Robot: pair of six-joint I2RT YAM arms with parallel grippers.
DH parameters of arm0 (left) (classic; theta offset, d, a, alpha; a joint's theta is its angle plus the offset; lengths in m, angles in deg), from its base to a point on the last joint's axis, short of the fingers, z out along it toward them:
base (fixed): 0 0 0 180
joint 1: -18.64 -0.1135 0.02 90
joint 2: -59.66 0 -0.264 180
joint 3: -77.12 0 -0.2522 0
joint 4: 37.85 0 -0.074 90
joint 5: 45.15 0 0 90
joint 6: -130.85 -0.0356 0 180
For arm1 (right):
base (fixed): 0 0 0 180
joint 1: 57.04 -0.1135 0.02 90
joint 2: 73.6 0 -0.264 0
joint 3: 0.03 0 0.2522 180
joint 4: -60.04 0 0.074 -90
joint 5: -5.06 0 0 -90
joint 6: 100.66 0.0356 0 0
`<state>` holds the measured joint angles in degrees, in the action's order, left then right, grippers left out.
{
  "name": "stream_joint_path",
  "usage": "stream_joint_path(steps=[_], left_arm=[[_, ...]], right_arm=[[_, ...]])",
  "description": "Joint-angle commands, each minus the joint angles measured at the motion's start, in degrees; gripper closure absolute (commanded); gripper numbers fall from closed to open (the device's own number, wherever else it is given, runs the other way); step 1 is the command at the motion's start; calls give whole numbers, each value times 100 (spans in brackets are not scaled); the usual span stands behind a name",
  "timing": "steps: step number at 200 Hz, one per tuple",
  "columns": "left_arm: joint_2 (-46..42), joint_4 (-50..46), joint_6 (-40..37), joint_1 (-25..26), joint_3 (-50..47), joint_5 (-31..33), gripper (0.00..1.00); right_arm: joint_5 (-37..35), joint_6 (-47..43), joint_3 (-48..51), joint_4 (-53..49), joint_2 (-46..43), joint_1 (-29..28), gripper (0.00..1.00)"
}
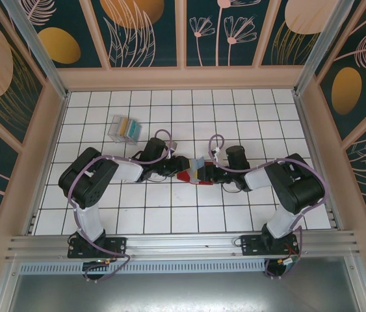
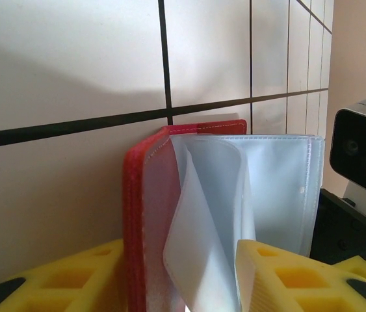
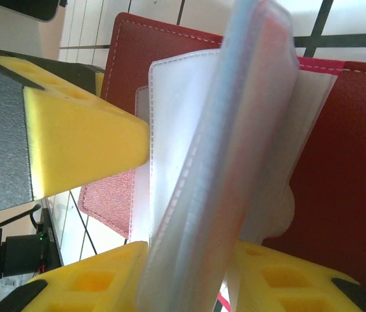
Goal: Put the credit cards into the card holder
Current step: Open the card holder at the center of the table.
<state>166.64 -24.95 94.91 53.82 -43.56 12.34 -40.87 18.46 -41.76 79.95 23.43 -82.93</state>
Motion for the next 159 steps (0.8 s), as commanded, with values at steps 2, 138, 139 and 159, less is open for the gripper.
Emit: stream_joint_path(steps=[2, 138, 139, 159], left_arm=[[-139, -51, -123, 24, 85, -31, 54], [-18, -634, -447, 24, 203, 327, 92], [-23, -635, -448, 24, 201, 330, 92], [-59, -671, -443, 17, 206, 333, 92]], right_arm=[[6, 71, 130, 68, 185, 57, 64], [-1358, -103, 397, -746, -1224, 119, 35], [-1380, -106, 393, -773, -1267, 119, 34], [-1807, -314, 98, -1592, -1972, 87, 32]])
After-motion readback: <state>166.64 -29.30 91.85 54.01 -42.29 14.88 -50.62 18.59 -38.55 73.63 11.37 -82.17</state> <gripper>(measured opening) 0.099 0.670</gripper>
